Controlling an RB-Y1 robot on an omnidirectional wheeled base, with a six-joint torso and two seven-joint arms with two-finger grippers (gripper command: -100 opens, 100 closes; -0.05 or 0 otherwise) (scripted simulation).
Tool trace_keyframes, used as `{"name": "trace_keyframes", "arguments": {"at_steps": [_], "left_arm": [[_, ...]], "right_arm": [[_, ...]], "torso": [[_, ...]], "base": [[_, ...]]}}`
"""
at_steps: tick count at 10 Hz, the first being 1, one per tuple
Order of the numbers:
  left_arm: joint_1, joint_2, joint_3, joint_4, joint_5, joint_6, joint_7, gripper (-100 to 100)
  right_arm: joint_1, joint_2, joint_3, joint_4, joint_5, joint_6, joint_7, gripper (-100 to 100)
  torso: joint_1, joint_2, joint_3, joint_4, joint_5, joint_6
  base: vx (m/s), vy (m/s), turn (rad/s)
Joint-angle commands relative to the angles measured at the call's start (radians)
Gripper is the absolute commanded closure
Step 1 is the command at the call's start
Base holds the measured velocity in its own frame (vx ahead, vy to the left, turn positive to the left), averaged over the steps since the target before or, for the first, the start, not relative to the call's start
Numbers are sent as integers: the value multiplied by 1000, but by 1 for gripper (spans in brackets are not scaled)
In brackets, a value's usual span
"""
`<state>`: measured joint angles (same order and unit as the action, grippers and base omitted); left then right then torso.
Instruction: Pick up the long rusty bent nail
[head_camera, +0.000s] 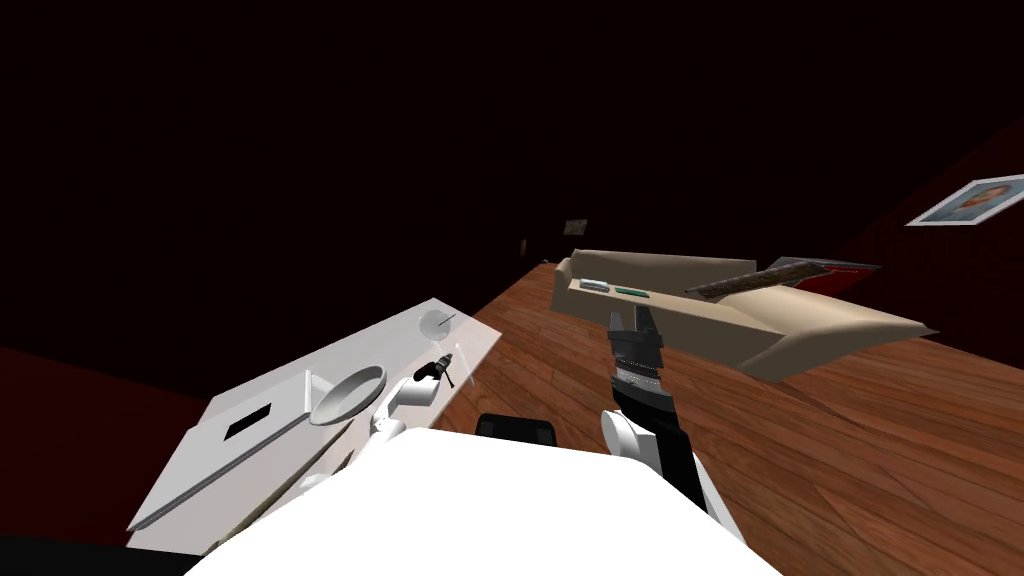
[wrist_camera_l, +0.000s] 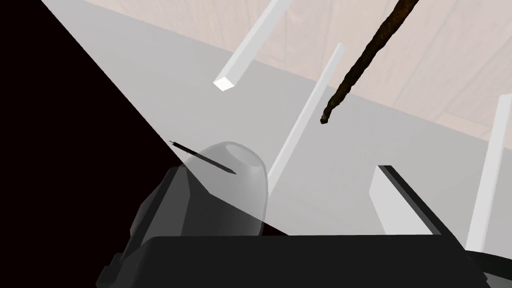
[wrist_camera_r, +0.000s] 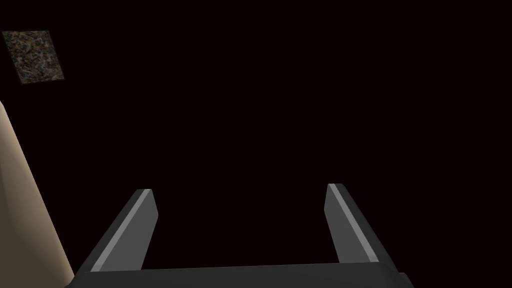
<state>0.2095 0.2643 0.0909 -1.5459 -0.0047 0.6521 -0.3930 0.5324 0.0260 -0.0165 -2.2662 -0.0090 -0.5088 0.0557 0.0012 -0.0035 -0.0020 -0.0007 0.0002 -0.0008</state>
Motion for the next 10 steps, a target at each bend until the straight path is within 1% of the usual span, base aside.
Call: {"name": "trace_keyframes", "arguments": {"at_steps": [1,2,3,4,6,7,9,10], "left_arm": [[-11,0,0,31,-4,-7,-3,-100],[-19,11,-4,65,-14,30,-25,-100],[-25,22,-7,98,-23,57,-47,-100],[-25,22,-7,98,-23,65,-47,-100],[-38,42,-13,155,-38,121,-84,-100],[-38,42,-13,155,-38,128,-84,-100],[-49,60,-18,201,-50,178,-115,-100],[-49,60,-18,201,-50,178,-115,-100]], "right_arm": [[0,0,0,0,0,0,0,0],[0,0,0,0,0,0,0,0],[0,0,0,0,0,0,0,0],[0,0,0,0,0,0,0,0],[0,0,0,0,0,0,0,0],[0,0,0,0,0,0,0,0],[0,0,0,0,0,0,0,0],[0,0,0,0,0,0,0,0]], "torso": [[0,0,0,0,0,0],[0,1,1,0,0,0],[-1,1,0,0,0,0],[-1,-1,0,0,0,0],[0,0,0,0,0,0],[0,-1,0,0,0,0],[-1,0,0,0,0,0],[-1,0,0,0,0,0]], "base": [[18,9,10],[35,4,-88],[62,2,-140],[49,11,-40],[53,18,-100],[52,15,-30],[47,3,-70],[37,8,-31]]}}
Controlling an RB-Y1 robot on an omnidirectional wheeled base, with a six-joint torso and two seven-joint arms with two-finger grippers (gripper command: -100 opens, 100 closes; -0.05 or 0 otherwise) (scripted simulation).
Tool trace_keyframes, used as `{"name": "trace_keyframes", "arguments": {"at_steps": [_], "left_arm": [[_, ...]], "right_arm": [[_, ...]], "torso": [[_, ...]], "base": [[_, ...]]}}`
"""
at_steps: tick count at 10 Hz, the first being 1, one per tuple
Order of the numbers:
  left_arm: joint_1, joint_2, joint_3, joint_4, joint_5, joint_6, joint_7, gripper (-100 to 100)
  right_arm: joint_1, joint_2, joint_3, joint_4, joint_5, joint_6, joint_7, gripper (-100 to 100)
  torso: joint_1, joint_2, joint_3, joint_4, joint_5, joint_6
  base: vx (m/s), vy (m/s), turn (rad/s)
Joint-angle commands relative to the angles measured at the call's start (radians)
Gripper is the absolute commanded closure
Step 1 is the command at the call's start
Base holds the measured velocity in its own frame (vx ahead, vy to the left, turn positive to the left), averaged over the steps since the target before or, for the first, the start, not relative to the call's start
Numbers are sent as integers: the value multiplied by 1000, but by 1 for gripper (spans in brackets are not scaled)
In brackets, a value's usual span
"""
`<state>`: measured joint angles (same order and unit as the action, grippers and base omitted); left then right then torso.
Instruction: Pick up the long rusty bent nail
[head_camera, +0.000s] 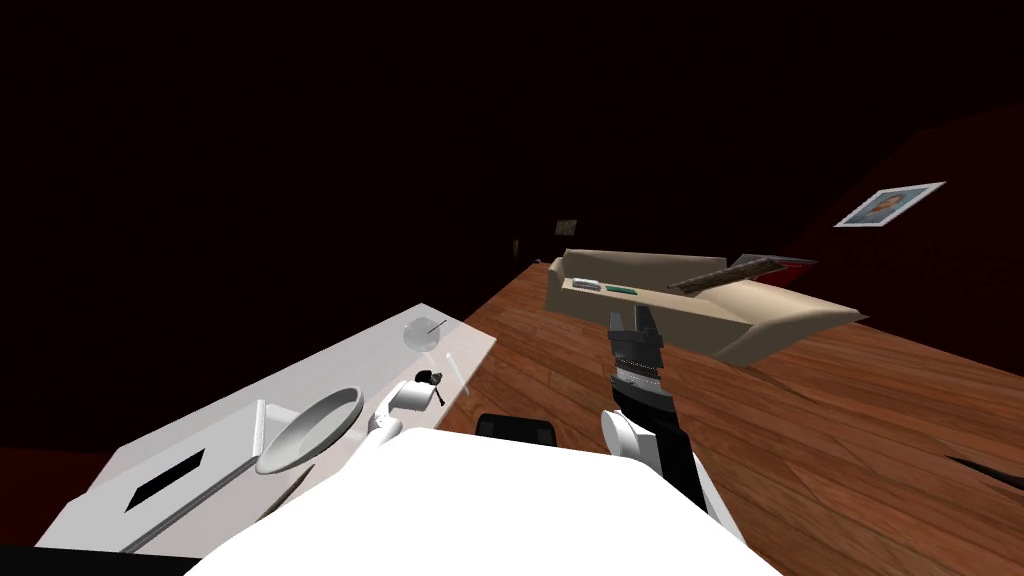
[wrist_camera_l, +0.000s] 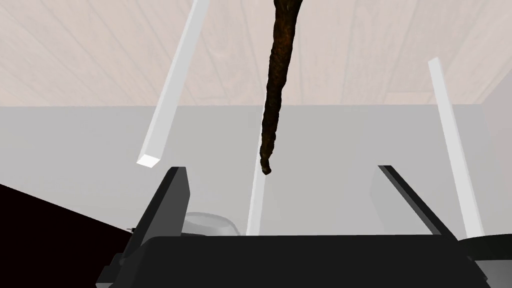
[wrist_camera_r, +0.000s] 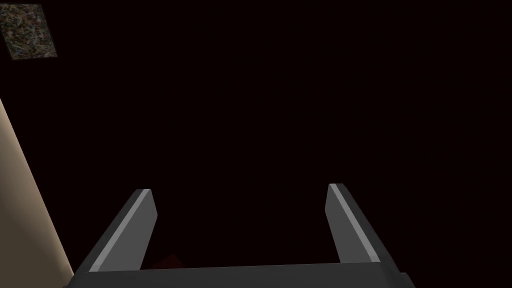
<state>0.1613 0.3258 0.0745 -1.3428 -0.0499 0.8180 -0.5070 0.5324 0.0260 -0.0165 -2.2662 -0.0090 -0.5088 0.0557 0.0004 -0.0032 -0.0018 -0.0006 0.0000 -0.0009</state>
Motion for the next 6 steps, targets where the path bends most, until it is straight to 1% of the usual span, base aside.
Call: {"name": "trace_keyframes", "arguments": {"at_steps": [1,3,4,5,6], "left_arm": [[-5,7,-3,15,-10,31,-13,-100],[-17,26,-8,46,-18,66,-36,-100],[-17,18,-7,42,-17,50,-26,-100],[-19,19,-7,44,-18,55,-28,0],[-23,17,-10,76,-25,27,-17,-100]], "right_arm": [[0,0,0,0,0,0,0,0],[0,0,0,0,0,0,0,0],[0,0,0,0,0,0,0,0],[0,0,0,0,0,0,0,0],[0,0,0,0,0,0,0,0]], "torso": [[0,0,0,0,0,0],[0,0,0,0,0,0],[-1,-1,-1,0,0,0],[-1,0,0,0,0,0],[-1,2,1,0,0,0]], "base": [[30,8,-50],[55,-1,-93],[32,0,-17],[5,0,3],[16,10,-22]]}}
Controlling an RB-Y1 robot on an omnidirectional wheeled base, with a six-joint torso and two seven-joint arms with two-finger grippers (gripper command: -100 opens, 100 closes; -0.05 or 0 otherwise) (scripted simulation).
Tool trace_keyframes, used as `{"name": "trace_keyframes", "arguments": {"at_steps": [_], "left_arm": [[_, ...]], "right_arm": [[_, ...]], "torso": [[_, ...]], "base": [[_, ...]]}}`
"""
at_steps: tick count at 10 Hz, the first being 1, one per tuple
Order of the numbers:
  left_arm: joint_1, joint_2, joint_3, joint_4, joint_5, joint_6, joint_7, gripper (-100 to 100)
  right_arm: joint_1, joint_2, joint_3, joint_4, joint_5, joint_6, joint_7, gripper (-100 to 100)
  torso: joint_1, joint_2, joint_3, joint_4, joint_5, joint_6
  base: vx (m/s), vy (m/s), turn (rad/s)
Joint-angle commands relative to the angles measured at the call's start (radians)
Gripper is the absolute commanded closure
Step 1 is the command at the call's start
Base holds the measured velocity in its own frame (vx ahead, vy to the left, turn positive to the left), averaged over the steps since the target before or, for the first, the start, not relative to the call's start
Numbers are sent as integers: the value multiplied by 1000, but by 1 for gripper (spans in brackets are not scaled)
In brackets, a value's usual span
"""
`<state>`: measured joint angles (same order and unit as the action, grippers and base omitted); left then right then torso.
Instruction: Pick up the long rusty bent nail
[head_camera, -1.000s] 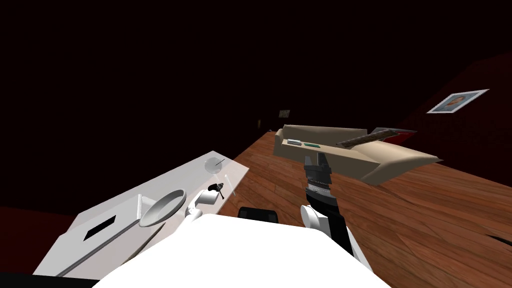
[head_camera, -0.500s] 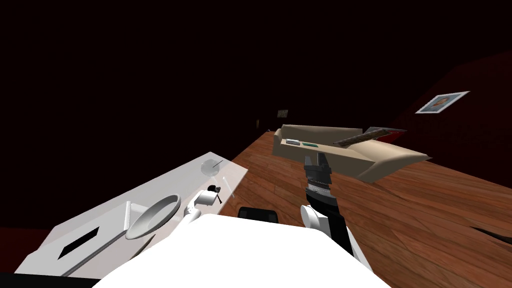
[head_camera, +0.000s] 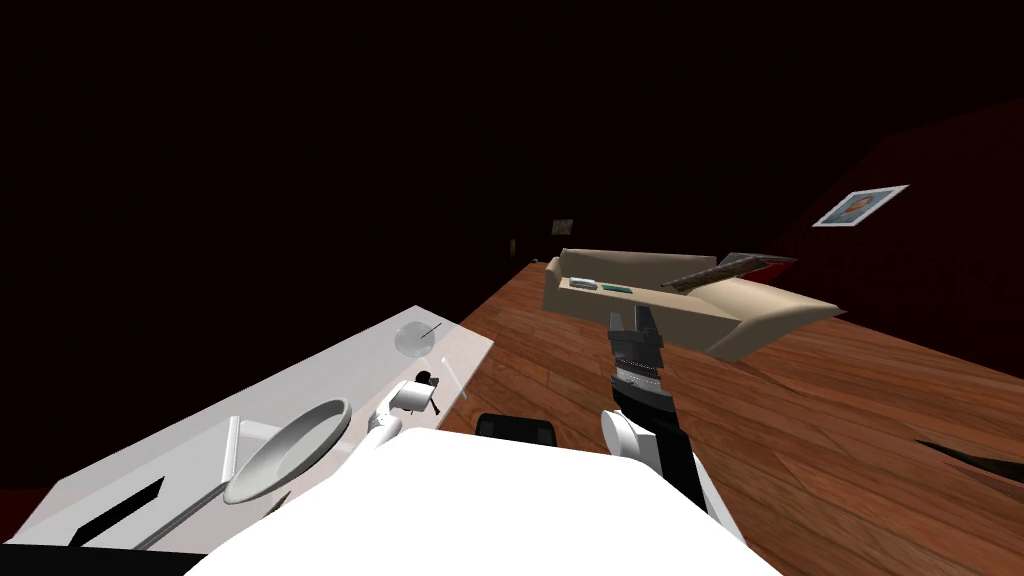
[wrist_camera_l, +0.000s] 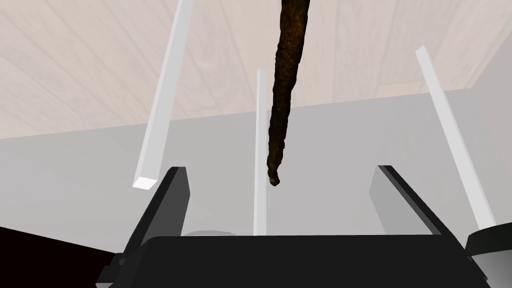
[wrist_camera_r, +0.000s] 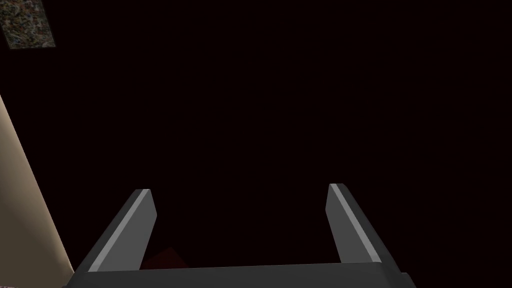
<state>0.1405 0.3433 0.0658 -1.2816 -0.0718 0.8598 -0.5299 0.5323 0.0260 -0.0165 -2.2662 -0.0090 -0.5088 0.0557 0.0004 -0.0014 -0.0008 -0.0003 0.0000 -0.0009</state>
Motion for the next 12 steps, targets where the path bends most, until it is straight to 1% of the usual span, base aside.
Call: {"name": "trace_keyframes", "arguments": {"at_steps": [1,4,5,6,10,11,12], "left_arm": [[-6,-2,-3,37,-8,-33,13,-100],[-13,-4,-8,91,-19,-79,31,-100],[-10,-4,-7,74,-16,-64,26,-100],[-10,-4,-7,76,-16,-68,27,100],[-10,-4,-7,75,-16,-68,27,100],[-10,-4,-7,75,-16,-68,27,0],[-7,-2,-4,48,-10,-42,17,100]], "right_arm": [[0,0,0,0,0,0,0,0],[0,0,0,0,0,0,0,0],[0,0,0,0,0,0,0,0],[0,0,0,0,0,0,0,0],[0,0,0,0,0,0,0,0],[0,0,0,0,0,0,0,0],[0,0,0,0,0,0,0,0]], "torso": [[0,0,0,0,0,0],[1,0,0,0,0,0],[1,0,0,0,0,0],[0,0,0,0,0,0],[0,1,1,0,0,-1],[0,1,1,0,0,-1],[0,1,1,0,0,-1]], "base": [[23,24,-24],[23,26,-16],[11,9,-4],[0,0,0],[0,0,0],[0,0,0],[-12,-12,28]]}}
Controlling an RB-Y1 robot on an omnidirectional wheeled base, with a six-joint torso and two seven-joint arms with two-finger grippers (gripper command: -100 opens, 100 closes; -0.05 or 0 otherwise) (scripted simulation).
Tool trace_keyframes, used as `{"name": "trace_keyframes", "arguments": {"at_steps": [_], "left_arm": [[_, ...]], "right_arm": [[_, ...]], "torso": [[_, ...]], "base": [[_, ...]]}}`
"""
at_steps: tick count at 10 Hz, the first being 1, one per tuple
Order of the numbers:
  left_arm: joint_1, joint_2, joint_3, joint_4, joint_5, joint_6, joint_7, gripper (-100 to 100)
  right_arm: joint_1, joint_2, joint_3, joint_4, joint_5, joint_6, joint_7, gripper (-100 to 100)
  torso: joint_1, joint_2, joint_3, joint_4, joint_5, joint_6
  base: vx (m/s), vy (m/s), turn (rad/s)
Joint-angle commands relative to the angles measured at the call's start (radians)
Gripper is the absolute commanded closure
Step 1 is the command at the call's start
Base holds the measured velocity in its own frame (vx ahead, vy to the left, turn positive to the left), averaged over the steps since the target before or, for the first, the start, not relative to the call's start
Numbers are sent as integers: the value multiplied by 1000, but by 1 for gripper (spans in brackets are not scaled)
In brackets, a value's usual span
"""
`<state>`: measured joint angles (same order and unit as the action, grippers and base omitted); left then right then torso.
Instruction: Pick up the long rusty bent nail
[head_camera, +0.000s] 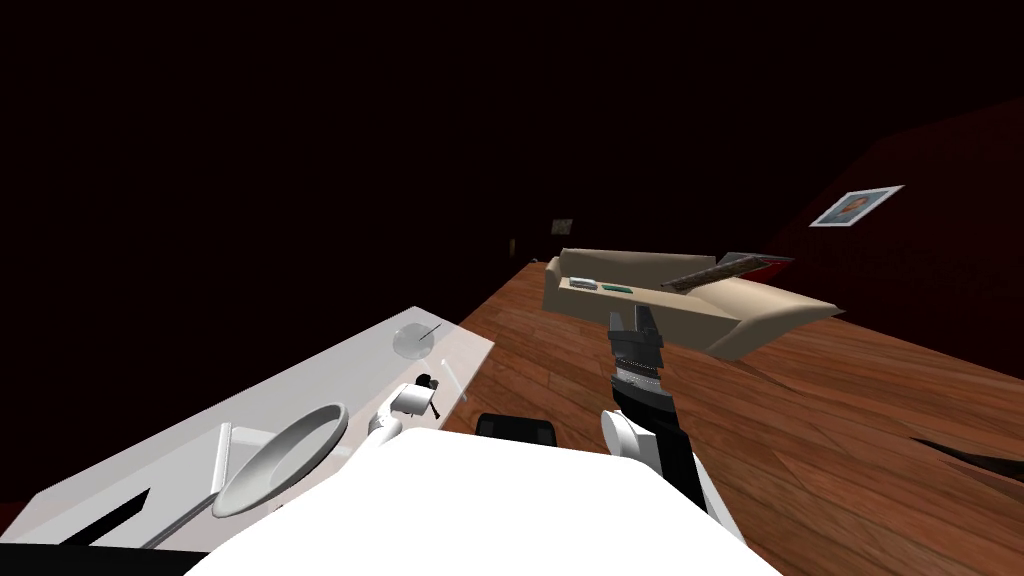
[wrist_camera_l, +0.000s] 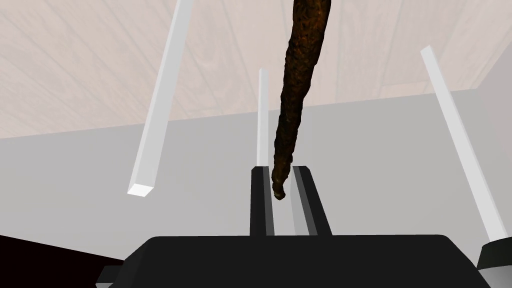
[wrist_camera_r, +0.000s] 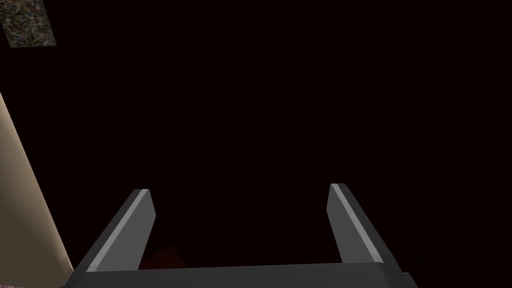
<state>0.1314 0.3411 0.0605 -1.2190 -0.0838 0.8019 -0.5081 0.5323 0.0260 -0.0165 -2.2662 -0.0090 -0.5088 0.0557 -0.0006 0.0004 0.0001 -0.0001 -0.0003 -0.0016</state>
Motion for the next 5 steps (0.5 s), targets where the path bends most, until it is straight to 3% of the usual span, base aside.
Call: {"name": "trace_keyframes", "arguments": {"at_steps": [1,3,4,5], "left_arm": [[5,1,3,-37,6,34,-12,100],[11,3,7,-80,16,70,-26,100],[11,3,6,-68,13,56,-21,100],[12,3,6,-71,14,60,-23,0]], "right_arm": [[0,0,0,0,0,0,0,0],[0,0,0,0,0,0,0,0],[0,0,0,0,0,0,0,0],[0,0,0,0,0,0,0,0]], "torso": [[0,0,0,0,0,0],[-2,2,1,0,0,0],[-2,2,1,0,0,0],[0,1,1,0,0,0]], "base": [[-26,-30,29],[-36,-31,20],[-15,-10,5],[0,0,0]]}}
